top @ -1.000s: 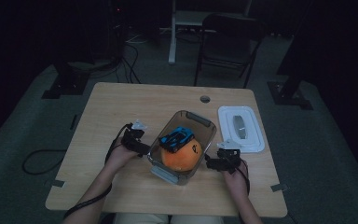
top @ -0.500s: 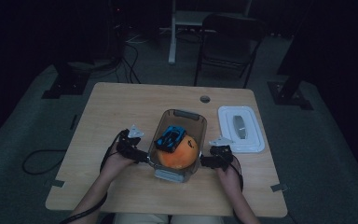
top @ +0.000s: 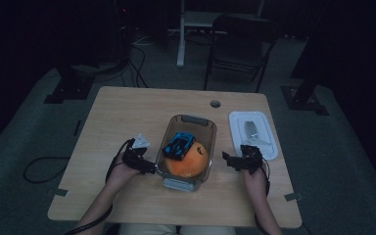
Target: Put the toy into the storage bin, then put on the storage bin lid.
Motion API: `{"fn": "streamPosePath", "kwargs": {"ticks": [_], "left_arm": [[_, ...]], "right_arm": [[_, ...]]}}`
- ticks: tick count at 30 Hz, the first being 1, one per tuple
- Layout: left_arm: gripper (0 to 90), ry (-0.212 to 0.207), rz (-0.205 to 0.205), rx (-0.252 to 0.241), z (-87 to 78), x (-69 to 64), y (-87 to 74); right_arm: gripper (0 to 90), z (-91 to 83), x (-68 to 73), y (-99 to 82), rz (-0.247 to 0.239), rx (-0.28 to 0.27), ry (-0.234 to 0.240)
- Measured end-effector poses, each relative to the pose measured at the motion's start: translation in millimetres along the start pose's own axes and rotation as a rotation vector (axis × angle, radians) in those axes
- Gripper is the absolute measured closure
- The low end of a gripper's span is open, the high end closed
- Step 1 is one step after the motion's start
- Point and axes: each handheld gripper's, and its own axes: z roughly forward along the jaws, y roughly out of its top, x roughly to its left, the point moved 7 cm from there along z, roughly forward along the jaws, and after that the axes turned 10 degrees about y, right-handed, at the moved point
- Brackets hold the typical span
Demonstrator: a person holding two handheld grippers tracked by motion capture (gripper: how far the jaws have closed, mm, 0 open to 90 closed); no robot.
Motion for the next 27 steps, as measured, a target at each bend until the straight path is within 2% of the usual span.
{"fn": "streamPosePath", "kwargs": {"ticks": [2,6,8,11,14,17,21,27], "left_arm": [[1.5,0.016,-0.001,-0.016,2.7,4.9,2.0],[1.5,0.005,-0.028,-0.062,8.2,11.2,6.8],[1.5,0.004,-0.021,-0.061,10.8,12.4,7.0],[1.5,0.018,-0.018,-0.053,14.0,13.8,6.7],[1.4,0.012,-0.016,-0.051,15.6,11.6,6.4],[1.4,0.008,-0.006,-0.048,16.7,8.4,6.1],[1.5,0.018,-0.003,-0.050,16.0,7.3,6.0],[1.5,0.023,-0.011,-0.042,15.8,5.5,4.7]], "right_arm": [[12.2,-6.4,-7.9,3.2,-0.006,0.014,-0.038],[11.5,-15.2,-18.8,4.7,-0.020,0.033,-0.090],[11.5,-18.6,-25.1,4.2,-0.009,0.041,-0.115],[11.8,-23.2,-34.1,4.5,0.021,0.031,-0.125],[14.2,-26.5,-46.2,4.9,0.047,0.035,-0.158],[20.2,-26.2,-57.5,5.3,0.044,0.058,-0.192],[23.2,-23.2,-68.5,7.4,0.055,0.077,-0.206],[28.1,-17.4,-81.3,13.4,0.070,0.072,-0.225]]}}
